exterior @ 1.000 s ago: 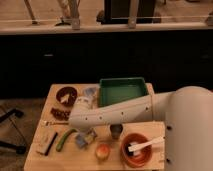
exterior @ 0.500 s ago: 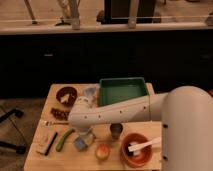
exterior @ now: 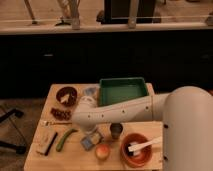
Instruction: Wipe table surface with sponge
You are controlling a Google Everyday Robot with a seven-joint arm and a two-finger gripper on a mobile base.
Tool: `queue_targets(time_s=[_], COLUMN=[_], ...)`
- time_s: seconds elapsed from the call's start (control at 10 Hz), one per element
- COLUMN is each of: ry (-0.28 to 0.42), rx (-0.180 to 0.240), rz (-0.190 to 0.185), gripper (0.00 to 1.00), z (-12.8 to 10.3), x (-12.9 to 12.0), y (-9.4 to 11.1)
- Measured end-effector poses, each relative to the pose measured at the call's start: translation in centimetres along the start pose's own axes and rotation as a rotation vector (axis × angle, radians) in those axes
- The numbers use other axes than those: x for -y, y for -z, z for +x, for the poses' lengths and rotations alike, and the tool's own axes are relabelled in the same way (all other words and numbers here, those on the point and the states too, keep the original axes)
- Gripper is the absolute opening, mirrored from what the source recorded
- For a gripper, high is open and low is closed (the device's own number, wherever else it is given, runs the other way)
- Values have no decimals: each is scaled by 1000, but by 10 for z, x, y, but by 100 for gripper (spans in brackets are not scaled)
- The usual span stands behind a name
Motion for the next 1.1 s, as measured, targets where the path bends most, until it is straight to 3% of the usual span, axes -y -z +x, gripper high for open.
queue_targets(time_s=[0.3, 0.7, 1.1], ry=[-44, 1, 73], rx=[4, 59, 97], rz=[40, 70, 39], gripper=[0, 0, 0], z=[18, -12, -43], x=[20, 40, 7], y=[6, 10, 7])
